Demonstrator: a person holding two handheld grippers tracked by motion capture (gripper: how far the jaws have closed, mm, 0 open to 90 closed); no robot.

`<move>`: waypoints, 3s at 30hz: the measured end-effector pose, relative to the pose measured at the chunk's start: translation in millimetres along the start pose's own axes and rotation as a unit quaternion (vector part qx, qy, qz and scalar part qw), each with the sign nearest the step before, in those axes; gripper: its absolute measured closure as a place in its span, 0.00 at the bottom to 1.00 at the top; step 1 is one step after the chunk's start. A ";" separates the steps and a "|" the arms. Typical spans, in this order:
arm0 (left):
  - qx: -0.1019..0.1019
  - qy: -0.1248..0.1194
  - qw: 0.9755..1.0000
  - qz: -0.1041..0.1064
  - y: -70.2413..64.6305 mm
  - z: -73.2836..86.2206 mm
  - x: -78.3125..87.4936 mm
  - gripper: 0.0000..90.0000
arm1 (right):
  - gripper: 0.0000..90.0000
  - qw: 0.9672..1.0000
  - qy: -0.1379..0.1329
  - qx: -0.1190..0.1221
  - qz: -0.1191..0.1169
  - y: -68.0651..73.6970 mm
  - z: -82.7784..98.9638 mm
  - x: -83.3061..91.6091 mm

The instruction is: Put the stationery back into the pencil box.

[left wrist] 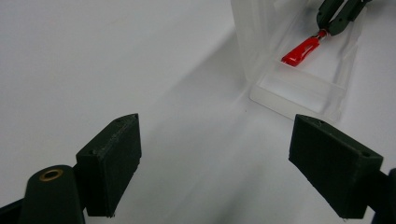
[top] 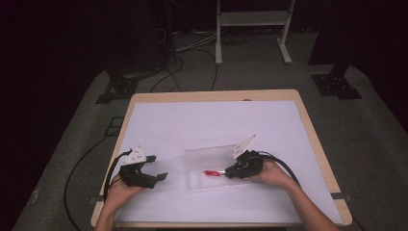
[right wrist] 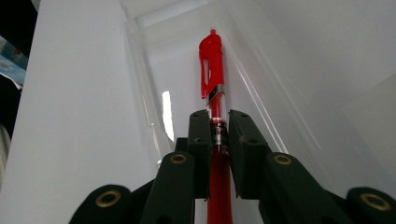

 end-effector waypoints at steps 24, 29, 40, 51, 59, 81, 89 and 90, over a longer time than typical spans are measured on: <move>0.001 0.000 1.000 0.002 -0.6 -0.1 0.0 0.18 | 0.87 1.000 0.005 -0.005 -0.003 -2.1 3.2 -5.0; 0.000 0.000 1.000 0.001 -1.1 -0.2 0.4 0.18 | 0.85 1.000 0.006 -0.003 -0.003 -1.9 3.2 -5.0; -0.001 -0.001 1.000 0.003 -1.6 -1.0 -0.2 0.18 | 0.77 1.000 -0.012 -0.010 -0.002 -1.0 0.9 2.5; -0.002 -0.005 1.000 0.002 -1.6 -1.7 0.5 0.18 | 0.67 0.999 -0.036 -0.024 0.007 -0.7 2.5 15.7; -0.001 -0.005 1.000 0.002 -0.8 -0.4 1.2 0.18 | 0.62 0.998 -0.043 -0.033 0.013 -0.9 2.3 21.5; -0.003 -0.005 1.000 0.003 -1.5 -0.5 1.5 0.17 | 0.49 0.997 -0.051 -0.040 0.034 1.1 10.0 49.8; -0.003 -0.004 1.000 0.004 -2.2 -0.2 1.3 0.17 | 0.47 0.997 -0.055 -0.043 0.043 3.4 16.9 59.5; -0.003 -0.004 1.000 0.005 -2.4 -0.3 1.1 0.17 | 0.47 0.997 -0.055 -0.043 0.043 3.4 16.9 59.5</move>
Point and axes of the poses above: each handheld gripper's, and its own axes: x roughly backward along the jaws, z roughly out of its underside, y roughly to its left, the point moved 6 cm from there along -x, roughly forward along the jaws, and after that the axes turned 1 degree about -z, right-handed, at the moved point
